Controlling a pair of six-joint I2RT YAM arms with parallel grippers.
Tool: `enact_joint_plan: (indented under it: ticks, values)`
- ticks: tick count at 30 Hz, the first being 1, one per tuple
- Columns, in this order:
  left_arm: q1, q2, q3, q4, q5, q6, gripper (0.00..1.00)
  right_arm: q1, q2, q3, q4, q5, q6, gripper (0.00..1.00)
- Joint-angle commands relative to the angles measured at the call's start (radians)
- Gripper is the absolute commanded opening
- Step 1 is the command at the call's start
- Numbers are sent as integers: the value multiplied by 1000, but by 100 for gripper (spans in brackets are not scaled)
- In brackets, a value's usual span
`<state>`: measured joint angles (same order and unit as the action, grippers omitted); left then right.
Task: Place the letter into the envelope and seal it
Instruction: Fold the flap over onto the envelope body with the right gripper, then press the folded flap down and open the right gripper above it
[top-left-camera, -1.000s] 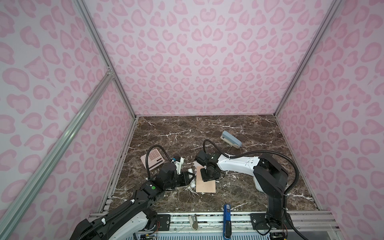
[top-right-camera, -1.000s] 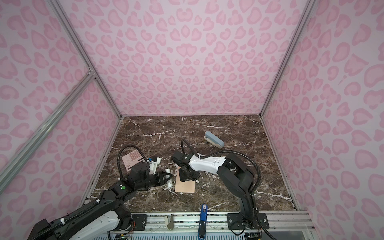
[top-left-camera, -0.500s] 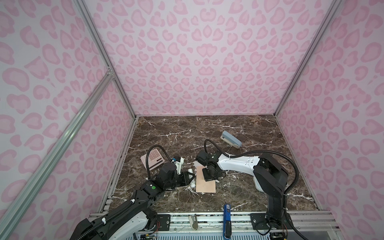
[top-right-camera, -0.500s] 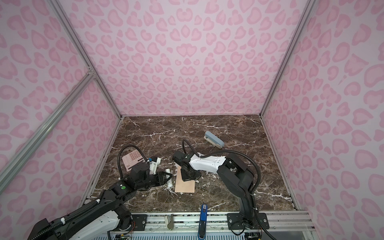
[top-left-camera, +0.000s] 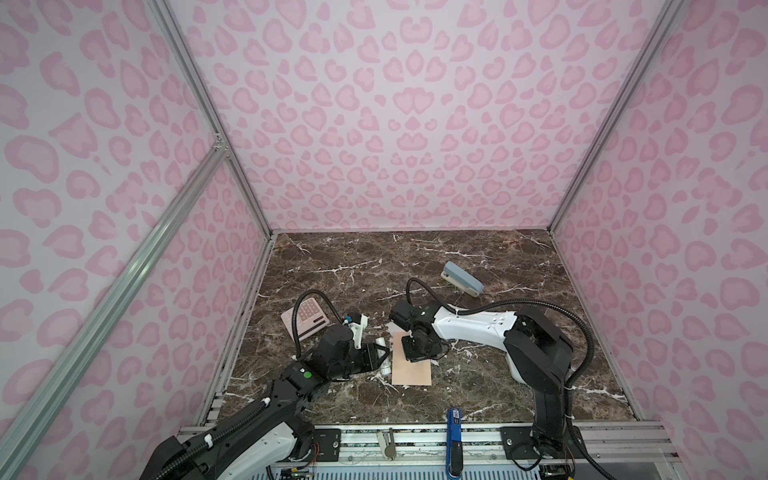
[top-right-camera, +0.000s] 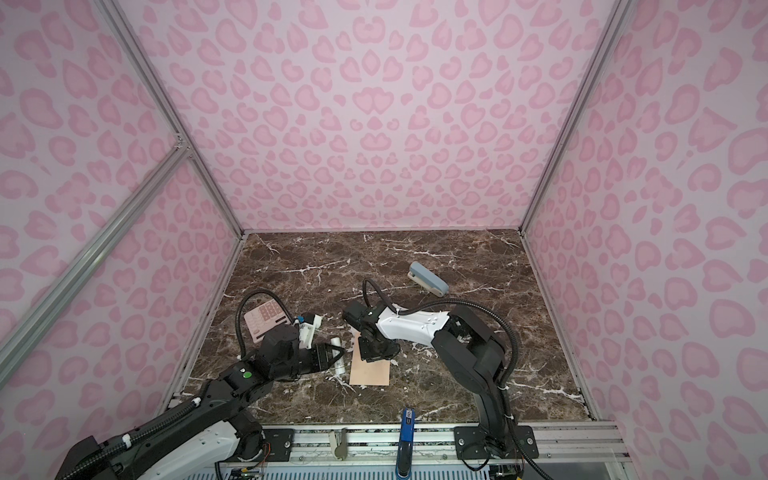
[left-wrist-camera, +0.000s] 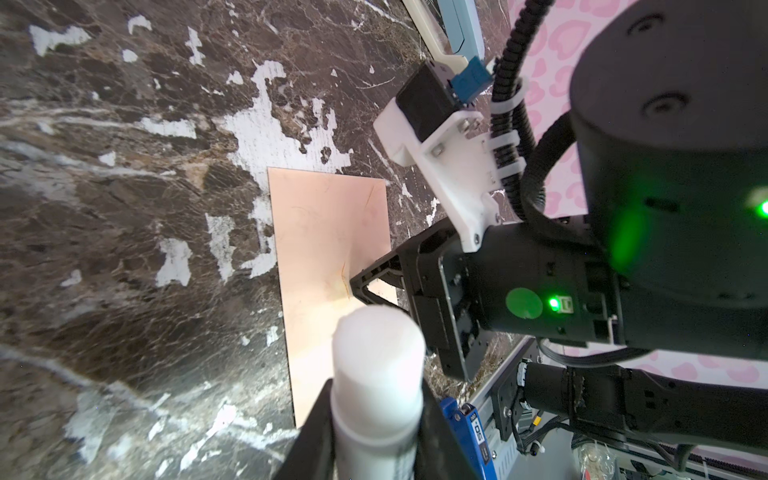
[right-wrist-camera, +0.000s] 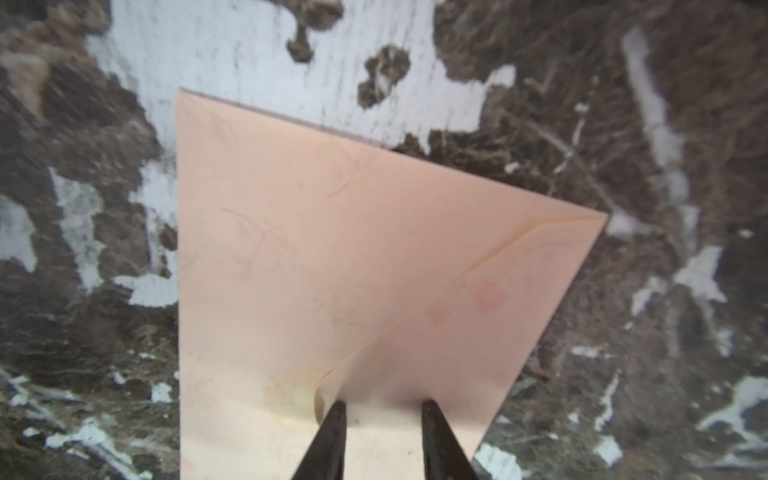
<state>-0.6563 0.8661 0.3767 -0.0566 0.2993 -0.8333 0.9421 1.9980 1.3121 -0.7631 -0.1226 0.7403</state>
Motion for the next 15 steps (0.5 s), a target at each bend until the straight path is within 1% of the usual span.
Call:
enact_joint_plan:
  ticks: [1, 4, 15]
  values:
    - [2, -1, 10, 15, 2, 11, 12, 11, 128, -39, 110, -149, 10, 32]
    - [1, -4, 8, 17, 1, 11, 12, 11, 132, -34, 112, -149, 14, 33]
    - [1, -4, -1, 25, 4, 7, 12, 17, 151, -23, 107, -153, 15, 40]
